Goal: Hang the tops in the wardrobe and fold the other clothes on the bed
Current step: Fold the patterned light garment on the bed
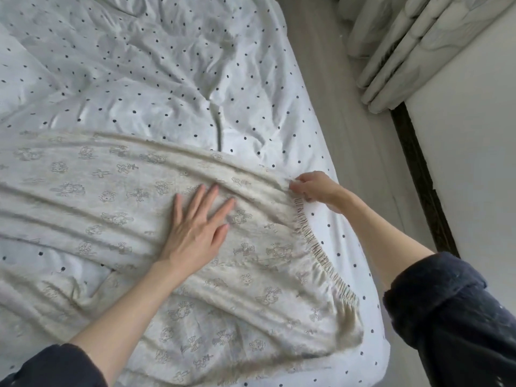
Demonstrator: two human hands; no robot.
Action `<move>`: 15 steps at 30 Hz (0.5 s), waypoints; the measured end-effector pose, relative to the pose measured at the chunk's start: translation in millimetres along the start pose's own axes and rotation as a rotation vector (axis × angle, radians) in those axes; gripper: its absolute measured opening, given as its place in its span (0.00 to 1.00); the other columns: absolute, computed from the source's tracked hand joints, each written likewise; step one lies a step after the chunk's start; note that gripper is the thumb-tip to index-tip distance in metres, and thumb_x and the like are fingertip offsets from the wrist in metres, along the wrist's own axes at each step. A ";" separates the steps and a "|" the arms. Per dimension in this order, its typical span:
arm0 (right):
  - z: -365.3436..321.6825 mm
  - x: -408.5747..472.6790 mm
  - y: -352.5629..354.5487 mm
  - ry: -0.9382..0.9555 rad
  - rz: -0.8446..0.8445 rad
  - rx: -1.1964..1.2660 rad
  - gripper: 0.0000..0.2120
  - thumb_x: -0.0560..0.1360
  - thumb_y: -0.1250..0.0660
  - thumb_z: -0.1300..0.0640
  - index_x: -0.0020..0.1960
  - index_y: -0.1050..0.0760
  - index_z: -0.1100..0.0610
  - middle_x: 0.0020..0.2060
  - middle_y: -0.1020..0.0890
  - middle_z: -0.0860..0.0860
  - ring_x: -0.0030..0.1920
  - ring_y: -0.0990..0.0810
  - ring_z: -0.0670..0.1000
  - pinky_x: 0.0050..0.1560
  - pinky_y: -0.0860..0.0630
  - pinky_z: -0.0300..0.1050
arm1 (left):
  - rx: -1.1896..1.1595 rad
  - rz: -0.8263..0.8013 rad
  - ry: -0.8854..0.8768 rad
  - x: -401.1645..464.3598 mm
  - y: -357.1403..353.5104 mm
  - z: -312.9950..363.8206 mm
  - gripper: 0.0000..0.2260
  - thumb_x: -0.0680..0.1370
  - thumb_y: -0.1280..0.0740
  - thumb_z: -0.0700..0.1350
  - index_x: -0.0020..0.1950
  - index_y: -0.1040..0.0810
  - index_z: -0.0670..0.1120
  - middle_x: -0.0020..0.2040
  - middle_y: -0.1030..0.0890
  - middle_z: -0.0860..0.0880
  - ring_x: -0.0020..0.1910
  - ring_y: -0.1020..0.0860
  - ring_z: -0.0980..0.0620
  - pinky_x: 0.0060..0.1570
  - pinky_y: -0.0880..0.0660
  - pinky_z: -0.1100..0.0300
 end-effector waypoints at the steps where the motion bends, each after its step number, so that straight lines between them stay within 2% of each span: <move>1: 1.8 2.9 9.7 -0.011 0.046 0.097 0.10 0.77 0.36 0.59 0.38 0.29 0.58 0.34 0.29 0.50 0.32 0.32 0.46 0.32 0.33 0.35 | 0.017 -0.020 0.007 2.2 -0.7 2.3 0.24 0.80 0.48 0.54 0.75 0.51 0.56 0.77 0.56 0.48 0.75 0.60 0.47 0.70 0.65 0.40; 3: 2.3 10.8 37.7 -0.030 0.140 0.215 0.10 0.77 0.36 0.59 0.37 0.30 0.57 0.35 0.28 0.51 0.33 0.30 0.47 0.33 0.31 0.36 | 0.058 -0.053 0.010 13.5 0.3 10.9 0.24 0.80 0.52 0.56 0.75 0.55 0.58 0.77 0.60 0.48 0.75 0.64 0.47 0.69 0.68 0.41; 8: 6.5 35.7 78.7 -0.069 0.272 0.227 0.12 0.77 0.36 0.59 0.35 0.31 0.53 0.34 0.28 0.50 0.33 0.29 0.47 0.34 0.29 0.39 | 0.097 -0.077 -0.024 46.4 5.2 35.1 0.25 0.80 0.53 0.58 0.74 0.59 0.59 0.75 0.67 0.51 0.71 0.73 0.50 0.67 0.73 0.41; 13: 19.5 56.5 115.0 -0.075 0.445 0.243 0.10 0.74 0.34 0.59 0.35 0.29 0.54 0.34 0.26 0.52 0.34 0.28 0.49 0.34 0.30 0.40 | 0.123 -0.121 -0.052 78.7 0.2 53.6 0.26 0.78 0.59 0.63 0.73 0.62 0.61 0.74 0.69 0.52 0.70 0.75 0.50 0.67 0.73 0.39; 15: 23.0 62.7 114.7 -0.074 0.460 0.273 0.10 0.74 0.33 0.58 0.35 0.28 0.52 0.35 0.24 0.52 0.39 0.26 0.50 0.41 0.28 0.42 | 0.143 -0.141 -0.050 86.4 -4.0 55.0 0.26 0.77 0.61 0.63 0.73 0.62 0.61 0.74 0.69 0.52 0.70 0.74 0.49 0.66 0.74 0.39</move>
Point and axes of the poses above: each hand's wrist, its own x-axis towards the middle knuckle, its own y-axis out of the back of the hand, z = x × y, the point moved 5 cm from there along x, towards the middle knuckle
